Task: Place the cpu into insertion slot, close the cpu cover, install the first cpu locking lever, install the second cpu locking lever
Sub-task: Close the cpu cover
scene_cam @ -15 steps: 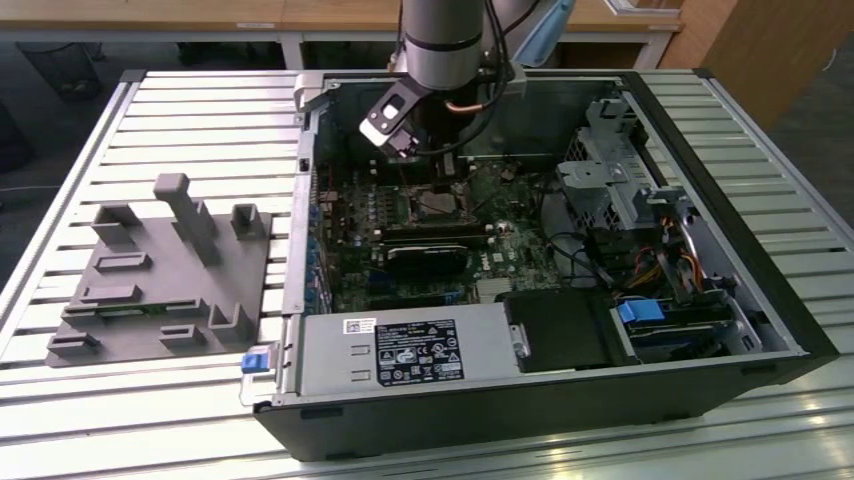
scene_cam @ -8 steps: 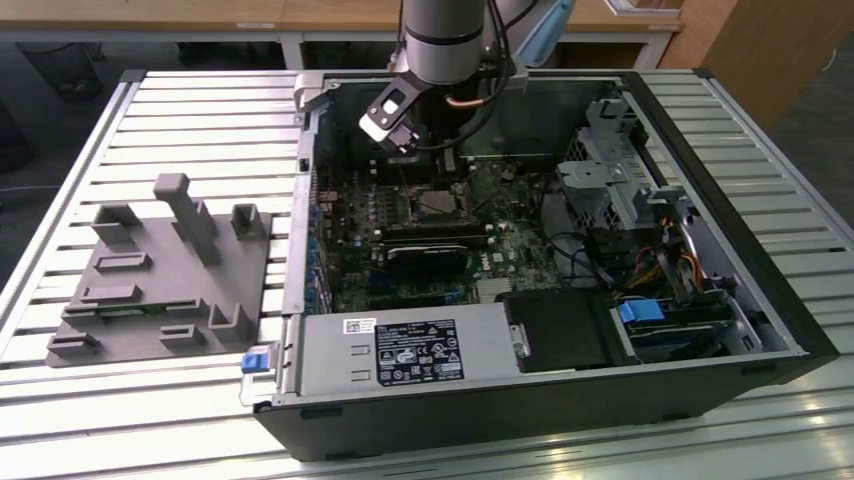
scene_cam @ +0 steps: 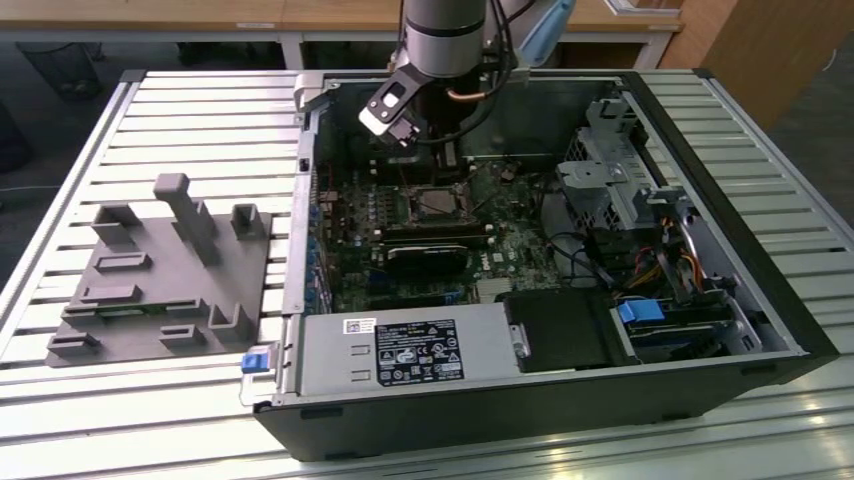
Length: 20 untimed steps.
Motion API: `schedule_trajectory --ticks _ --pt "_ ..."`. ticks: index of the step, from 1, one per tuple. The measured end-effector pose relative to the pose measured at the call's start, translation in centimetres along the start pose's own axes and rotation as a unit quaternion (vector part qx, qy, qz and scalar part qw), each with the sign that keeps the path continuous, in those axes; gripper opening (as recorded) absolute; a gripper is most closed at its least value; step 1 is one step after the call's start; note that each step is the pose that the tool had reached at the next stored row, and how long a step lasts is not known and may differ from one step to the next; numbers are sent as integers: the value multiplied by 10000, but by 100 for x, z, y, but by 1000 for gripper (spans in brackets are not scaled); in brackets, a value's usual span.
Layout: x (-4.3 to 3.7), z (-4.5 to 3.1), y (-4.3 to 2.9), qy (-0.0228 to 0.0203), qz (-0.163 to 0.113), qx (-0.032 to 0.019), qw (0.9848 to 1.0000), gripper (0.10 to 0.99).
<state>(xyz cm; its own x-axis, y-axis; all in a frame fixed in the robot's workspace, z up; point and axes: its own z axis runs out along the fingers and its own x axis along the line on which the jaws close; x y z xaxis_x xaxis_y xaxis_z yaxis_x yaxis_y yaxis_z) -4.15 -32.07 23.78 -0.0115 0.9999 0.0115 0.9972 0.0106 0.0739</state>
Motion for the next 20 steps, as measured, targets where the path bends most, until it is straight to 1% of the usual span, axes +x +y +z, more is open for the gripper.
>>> schedule_trajectory --ticks 6,10,14,16,18,20 --pt "1 -48 4 0 6 0 10000 106" --pt "1 -122 10 -1 20 0 10000 106" --pt "3 -251 19 -3 30 0 10000 106" --pt "4 -301 23 -2 33 0 10000 106" --pt "3 -321 24 -2 33 0 10000 106" --pt "-8 -321 24 -1 33 0 10000 106"
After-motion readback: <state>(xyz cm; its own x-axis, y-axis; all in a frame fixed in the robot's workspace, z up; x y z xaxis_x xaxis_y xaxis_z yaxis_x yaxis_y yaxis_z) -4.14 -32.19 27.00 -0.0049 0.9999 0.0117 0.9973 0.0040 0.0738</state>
